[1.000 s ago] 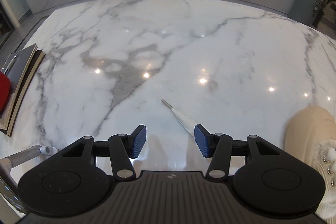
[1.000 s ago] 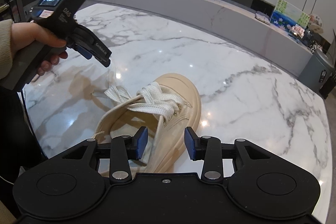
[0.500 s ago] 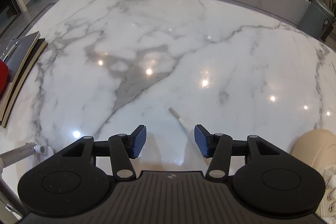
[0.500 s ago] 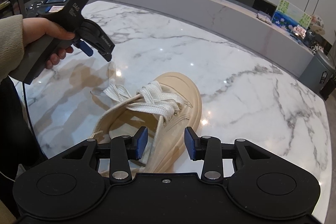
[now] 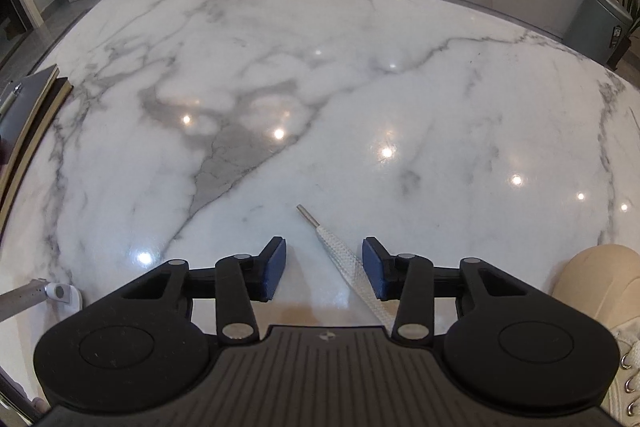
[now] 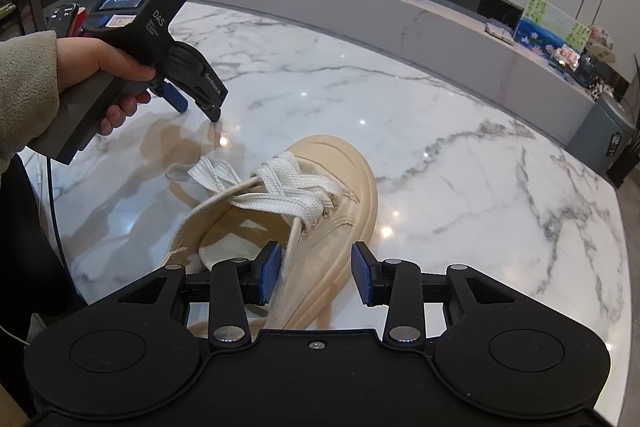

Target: Lace up shoes with both hands

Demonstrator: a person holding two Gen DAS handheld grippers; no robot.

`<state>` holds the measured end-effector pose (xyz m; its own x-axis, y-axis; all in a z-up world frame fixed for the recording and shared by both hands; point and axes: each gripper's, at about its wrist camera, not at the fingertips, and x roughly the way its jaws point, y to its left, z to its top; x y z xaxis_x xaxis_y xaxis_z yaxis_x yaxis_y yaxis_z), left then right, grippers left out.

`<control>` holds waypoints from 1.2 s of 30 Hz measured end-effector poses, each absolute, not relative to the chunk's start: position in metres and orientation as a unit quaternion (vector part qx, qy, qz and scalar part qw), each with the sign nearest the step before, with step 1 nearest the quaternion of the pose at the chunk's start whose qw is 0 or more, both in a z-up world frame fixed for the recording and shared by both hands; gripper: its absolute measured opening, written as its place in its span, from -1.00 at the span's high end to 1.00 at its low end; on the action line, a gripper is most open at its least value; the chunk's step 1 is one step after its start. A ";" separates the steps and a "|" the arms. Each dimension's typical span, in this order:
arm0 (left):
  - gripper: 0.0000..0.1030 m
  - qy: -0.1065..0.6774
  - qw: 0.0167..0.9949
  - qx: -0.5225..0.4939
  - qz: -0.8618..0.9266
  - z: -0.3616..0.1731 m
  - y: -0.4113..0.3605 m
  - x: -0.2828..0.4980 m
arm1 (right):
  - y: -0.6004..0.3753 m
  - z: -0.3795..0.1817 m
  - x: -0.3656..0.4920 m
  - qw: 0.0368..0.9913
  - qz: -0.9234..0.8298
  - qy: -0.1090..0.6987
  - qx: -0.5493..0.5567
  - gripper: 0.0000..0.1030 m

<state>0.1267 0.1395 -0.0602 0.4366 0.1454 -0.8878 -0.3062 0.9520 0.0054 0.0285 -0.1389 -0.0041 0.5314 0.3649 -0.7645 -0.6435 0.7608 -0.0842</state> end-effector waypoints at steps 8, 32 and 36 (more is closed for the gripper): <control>0.96 0.494 0.862 -0.049 0.102 -0.062 0.132 0.122 | -0.139 -0.003 0.028 0.856 0.295 0.383 -0.183 0.30; 0.97 0.358 0.927 0.069 -0.088 0.041 0.071 0.036 | -0.145 0.003 0.013 0.861 0.293 0.373 -0.185 0.30; 0.97 0.347 0.924 0.097 -0.124 0.050 0.056 0.024 | -0.146 0.006 0.006 0.863 0.295 0.364 -0.190 0.30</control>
<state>0.0245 0.0561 0.0502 0.7281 -0.1625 -0.6659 0.2978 0.9500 0.0937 0.0061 -0.1460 0.0063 0.5606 0.3703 -0.7407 -0.6467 0.7544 -0.1124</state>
